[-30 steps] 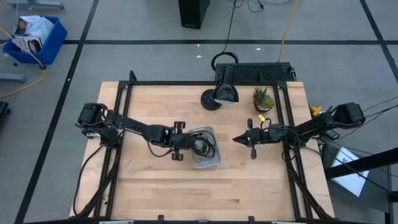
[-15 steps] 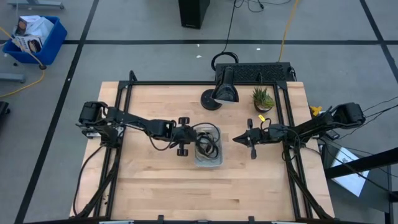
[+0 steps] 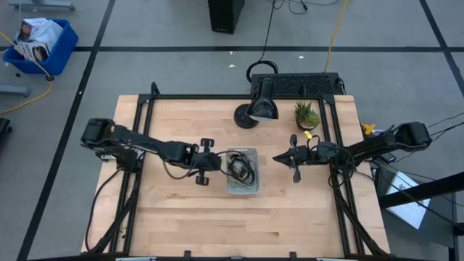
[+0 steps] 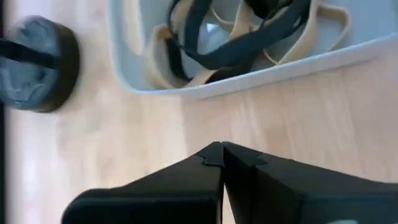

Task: Pick and place rubber bands into bin
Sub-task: Return to Home Position

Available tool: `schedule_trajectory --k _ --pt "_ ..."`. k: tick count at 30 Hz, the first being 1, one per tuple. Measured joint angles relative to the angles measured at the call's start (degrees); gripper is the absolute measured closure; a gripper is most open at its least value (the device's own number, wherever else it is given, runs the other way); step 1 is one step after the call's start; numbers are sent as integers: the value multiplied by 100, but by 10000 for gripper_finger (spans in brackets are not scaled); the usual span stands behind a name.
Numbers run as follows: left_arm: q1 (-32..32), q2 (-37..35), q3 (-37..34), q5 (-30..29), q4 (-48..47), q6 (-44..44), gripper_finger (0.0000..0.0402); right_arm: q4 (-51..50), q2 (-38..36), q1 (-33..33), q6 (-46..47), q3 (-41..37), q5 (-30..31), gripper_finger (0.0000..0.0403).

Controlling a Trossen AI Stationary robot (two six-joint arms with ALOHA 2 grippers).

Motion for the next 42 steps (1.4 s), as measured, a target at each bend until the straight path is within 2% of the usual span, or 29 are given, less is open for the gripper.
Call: schedule_trajectory --k 4,11,16,20,26,31,35,39,42 --pt "-144 -806 -1 -184 -253 92 398 -804 -802 -267 4 4 -4 403" --pt "-412 -2452 -49 -663 -648 61 399 -3009 -2560 -673 58 50 -4 403" --pt "-656 -3421 -684 -700 -262 49 400 -4253 -3469 -725 109 270 -4 403" --pt "-763 -4071 -1525 -624 654 42 400 -4451 -3885 -725 107 310 -27 403" --pt "-771 -4709 -2832 124 2792 21 400 -4552 -4180 -727 107 308 -814 403" --pt "-848 -5121 -3682 378 4129 116 401 -4575 -4218 -727 107 289 -881 403" --pt "-987 -5693 -4016 109 4154 287 401 -4621 -4264 -727 104 223 -883 403" --pt "-1101 -6502 -4017 -323 3411 412 401 -4660 -4387 -727 94 223 -885 403" --pt "-1150 -7174 -3991 -412 2961 427 401 -4659 -4512 -727 90 223 -885 403"
